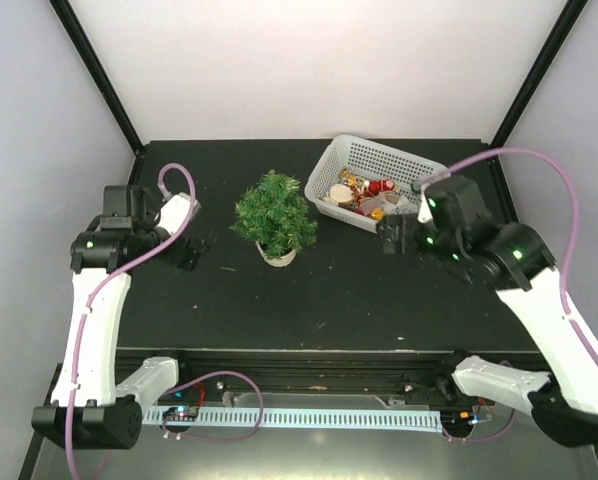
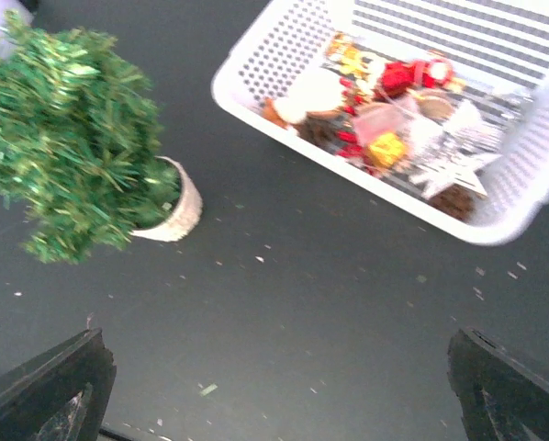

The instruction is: Decorate the small christmas tree

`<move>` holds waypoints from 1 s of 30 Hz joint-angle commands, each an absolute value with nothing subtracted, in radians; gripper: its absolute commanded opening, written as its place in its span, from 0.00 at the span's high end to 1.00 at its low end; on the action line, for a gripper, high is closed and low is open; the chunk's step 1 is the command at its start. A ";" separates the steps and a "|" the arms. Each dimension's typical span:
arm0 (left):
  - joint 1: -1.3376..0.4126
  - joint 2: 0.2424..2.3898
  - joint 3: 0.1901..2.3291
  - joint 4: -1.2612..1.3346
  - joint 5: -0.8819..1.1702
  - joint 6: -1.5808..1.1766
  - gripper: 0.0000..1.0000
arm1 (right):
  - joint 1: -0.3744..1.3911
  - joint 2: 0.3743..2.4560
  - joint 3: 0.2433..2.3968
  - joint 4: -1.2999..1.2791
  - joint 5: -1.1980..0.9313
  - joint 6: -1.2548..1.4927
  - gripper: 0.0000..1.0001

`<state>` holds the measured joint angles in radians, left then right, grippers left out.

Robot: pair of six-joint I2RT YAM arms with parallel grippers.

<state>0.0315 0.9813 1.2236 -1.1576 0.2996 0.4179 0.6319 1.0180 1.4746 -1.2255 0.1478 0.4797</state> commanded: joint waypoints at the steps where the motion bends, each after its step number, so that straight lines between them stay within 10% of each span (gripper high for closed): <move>1: 0.025 1.047 1.348 -1.071 0.495 0.403 0.12 | 0.637 1.110 1.517 -1.108 0.045 0.419 0.00; 6: -0.020 1.186 1.502 -1.001 0.692 0.387 0.41 | 0.636 1.117 1.468 -1.048 0.025 0.460 0.00; 12: -0.135 1.355 1.638 -0.967 0.729 0.424 0.40 | 0.637 1.130 1.419 -1.038 -0.071 0.500 0.00; 17: -0.206 1.431 1.656 -0.887 0.718 0.431 0.64 | 0.638 1.119 1.408 -1.037 -0.060 0.530 0.00; 30: -0.277 1.555 1.707 -0.849 0.705 0.448 0.62 | 0.638 1.061 1.322 -1.048 -0.033 0.569 0.00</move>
<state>-0.2634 1.5322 1.6676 -0.8833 0.6888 0.4252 0.6334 1.0729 1.3342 -1.0538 -0.0433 0.5526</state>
